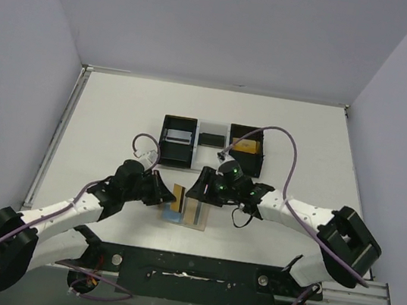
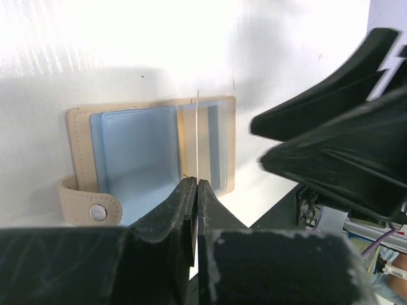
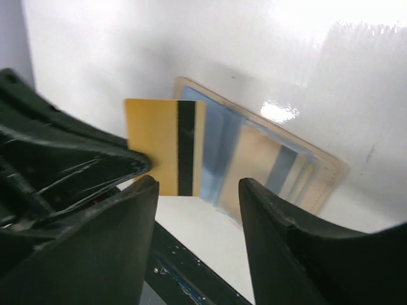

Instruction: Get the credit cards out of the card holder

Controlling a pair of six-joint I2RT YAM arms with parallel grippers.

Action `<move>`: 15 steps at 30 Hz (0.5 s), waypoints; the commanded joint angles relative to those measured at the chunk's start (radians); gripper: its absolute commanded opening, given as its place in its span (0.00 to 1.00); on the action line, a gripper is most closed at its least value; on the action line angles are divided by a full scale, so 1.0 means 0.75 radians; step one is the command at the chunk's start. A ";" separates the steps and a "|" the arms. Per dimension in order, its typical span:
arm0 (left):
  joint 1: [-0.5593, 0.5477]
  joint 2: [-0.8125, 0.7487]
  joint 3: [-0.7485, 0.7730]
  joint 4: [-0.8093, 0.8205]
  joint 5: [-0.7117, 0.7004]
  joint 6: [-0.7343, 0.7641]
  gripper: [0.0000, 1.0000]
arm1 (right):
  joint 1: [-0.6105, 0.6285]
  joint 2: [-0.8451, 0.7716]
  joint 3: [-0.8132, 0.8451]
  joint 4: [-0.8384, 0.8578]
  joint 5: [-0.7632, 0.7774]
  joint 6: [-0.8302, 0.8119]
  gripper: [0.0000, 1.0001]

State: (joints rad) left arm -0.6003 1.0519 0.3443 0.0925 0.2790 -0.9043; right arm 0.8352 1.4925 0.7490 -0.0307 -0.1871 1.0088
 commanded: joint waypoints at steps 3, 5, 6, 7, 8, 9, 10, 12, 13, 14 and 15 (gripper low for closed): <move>0.004 -0.142 0.052 -0.003 -0.070 0.047 0.00 | -0.054 -0.281 -0.095 0.147 0.171 -0.039 0.70; 0.005 -0.191 0.052 0.000 -0.078 0.048 0.00 | -0.100 -0.351 -0.168 0.236 0.152 -0.025 0.79; 0.006 -0.220 0.052 0.008 -0.078 0.048 0.00 | -0.130 -0.372 -0.210 0.297 0.127 -0.017 0.82; 0.006 -0.238 0.050 0.024 -0.074 0.047 0.00 | -0.171 -0.389 -0.255 0.363 0.086 -0.003 0.85; 0.006 -0.252 0.050 0.044 -0.063 0.046 0.00 | -0.195 -0.407 -0.304 0.442 0.058 0.010 0.86; 0.006 -0.262 0.050 0.062 -0.054 0.046 0.00 | -0.216 -0.423 -0.354 0.530 0.036 0.029 0.87; 0.005 -0.269 0.052 0.075 -0.046 0.046 0.00 | -0.232 -0.437 -0.400 0.646 0.014 0.053 0.87; 0.006 -0.281 0.055 0.079 -0.066 0.050 0.00 | -0.262 -0.459 -0.466 0.759 -0.029 0.075 0.87; 0.006 -0.289 0.052 0.082 -0.072 0.045 0.00 | -0.275 -0.467 -0.484 0.785 -0.049 0.079 0.86; 0.006 -0.299 0.042 0.096 -0.073 0.032 0.00 | -0.292 -0.469 -0.493 0.823 -0.101 0.069 0.86; 0.005 -0.311 0.032 0.123 -0.072 0.013 0.00 | -0.311 -0.464 -0.497 0.858 -0.160 0.057 0.85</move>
State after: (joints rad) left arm -0.6003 0.8536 0.3443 0.0868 0.2382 -0.8856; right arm 0.6338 1.1763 0.3847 0.3595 -0.1833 1.0447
